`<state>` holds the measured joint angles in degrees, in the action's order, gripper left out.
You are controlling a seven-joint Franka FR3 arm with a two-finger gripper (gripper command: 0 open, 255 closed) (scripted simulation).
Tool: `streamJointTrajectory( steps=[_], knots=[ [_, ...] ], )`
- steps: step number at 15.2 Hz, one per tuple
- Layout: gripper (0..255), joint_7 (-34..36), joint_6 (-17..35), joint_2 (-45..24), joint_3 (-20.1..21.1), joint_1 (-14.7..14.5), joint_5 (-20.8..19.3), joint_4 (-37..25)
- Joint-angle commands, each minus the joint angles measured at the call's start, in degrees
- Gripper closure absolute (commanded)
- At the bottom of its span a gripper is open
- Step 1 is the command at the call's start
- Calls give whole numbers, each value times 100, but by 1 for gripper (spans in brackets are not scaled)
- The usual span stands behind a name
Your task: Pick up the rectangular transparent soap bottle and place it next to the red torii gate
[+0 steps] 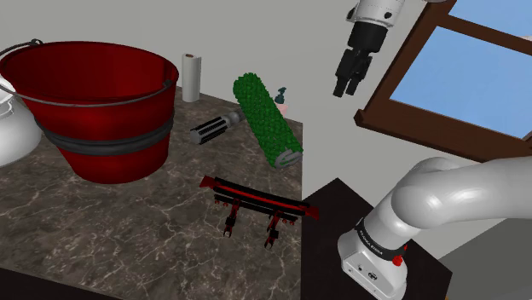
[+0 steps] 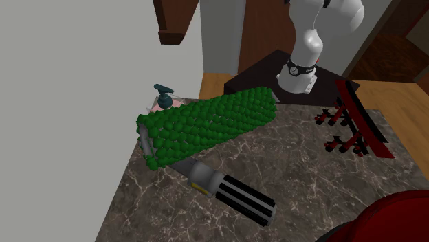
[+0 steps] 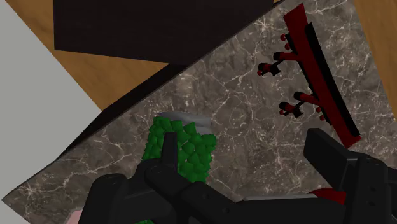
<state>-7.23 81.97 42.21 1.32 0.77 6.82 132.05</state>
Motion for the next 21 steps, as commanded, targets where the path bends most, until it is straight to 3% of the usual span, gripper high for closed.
streamJointTrajectory(
  steps=[1,11,21],
  knots=[
    [0,0,0,0,0,0,0,0],
    [0,-89,1509,-1720,-7,248,-568,-389],
    [0,22,2521,-3633,-65,476,-1158,-1490]
  ],
)
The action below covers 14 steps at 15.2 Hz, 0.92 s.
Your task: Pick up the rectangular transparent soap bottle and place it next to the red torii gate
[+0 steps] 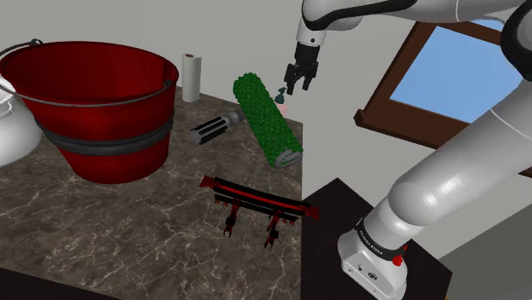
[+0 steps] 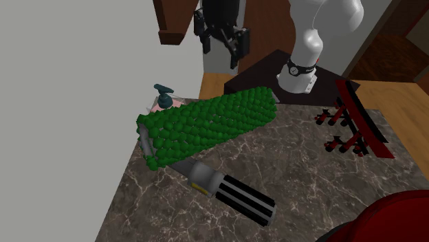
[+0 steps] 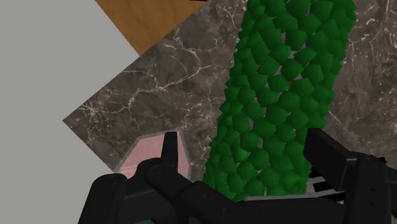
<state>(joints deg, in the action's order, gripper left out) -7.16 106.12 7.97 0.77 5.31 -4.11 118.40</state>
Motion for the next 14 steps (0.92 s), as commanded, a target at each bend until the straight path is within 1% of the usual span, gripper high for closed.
streamJointTrajectory(
  steps=[1,7,12,14],
  knots=[
    [0,31,174,-405,-22,41,-124,-274],
    [0,125,441,-1600,-111,127,-459,-1330],
    [0,166,477,-2616,-214,172,-684,-2421],
    [0,172,617,-2650,-223,185,-691,-2316]
  ],
)
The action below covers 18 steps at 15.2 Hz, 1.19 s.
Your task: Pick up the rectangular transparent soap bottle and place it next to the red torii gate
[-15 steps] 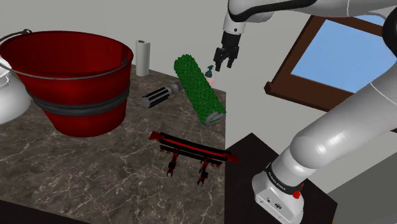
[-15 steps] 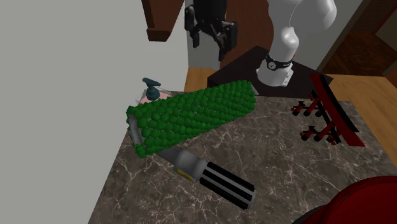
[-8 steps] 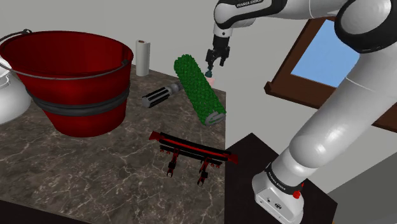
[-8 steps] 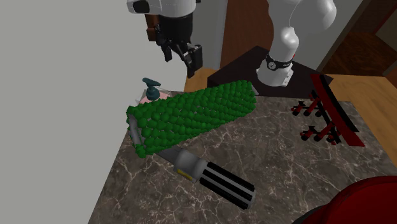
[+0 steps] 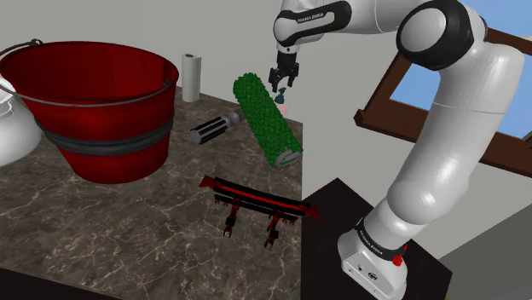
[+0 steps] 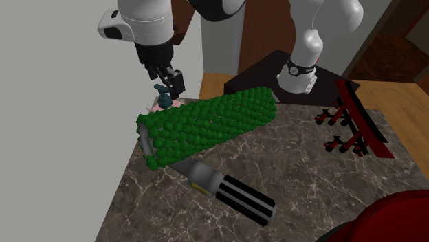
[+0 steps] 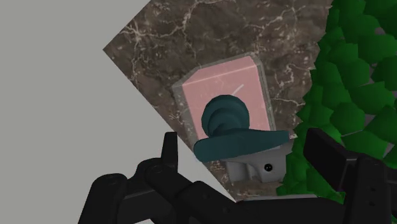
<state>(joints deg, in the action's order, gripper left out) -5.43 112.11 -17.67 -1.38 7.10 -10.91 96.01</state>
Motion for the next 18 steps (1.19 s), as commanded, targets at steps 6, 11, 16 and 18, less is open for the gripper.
streamJointTrajectory(
  steps=[6,11,16,18],
  knots=[
    [0,17,401,-201,-31,43,-35,186],
    [0,17,401,-202,-34,40,-34,184],
    [255,28,401,-180,-32,31,-35,208],
    [255,44,368,-216,-24,16,-33,143]
  ],
)
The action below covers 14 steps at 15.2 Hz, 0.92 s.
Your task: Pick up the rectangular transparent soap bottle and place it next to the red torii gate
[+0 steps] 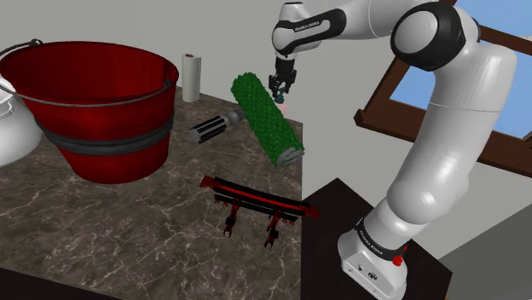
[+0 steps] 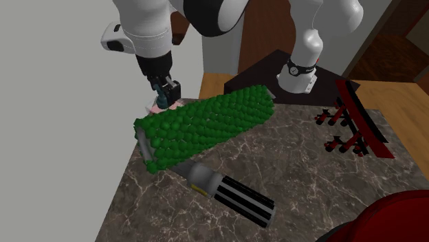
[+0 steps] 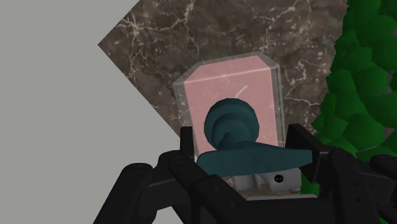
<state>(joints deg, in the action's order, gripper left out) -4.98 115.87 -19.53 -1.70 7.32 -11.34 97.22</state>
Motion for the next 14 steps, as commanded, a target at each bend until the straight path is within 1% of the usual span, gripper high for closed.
streamJointTrajectory(
  steps=[1,5,6,14],
  knots=[
    [255,6,-19,-38,11,-12,11,6],
    [255,11,-30,-52,14,-17,13,-17],
    [255,-28,25,-16,-3,18,11,64],
    [255,-126,-514,158,5,11,48,-307]
  ],
)
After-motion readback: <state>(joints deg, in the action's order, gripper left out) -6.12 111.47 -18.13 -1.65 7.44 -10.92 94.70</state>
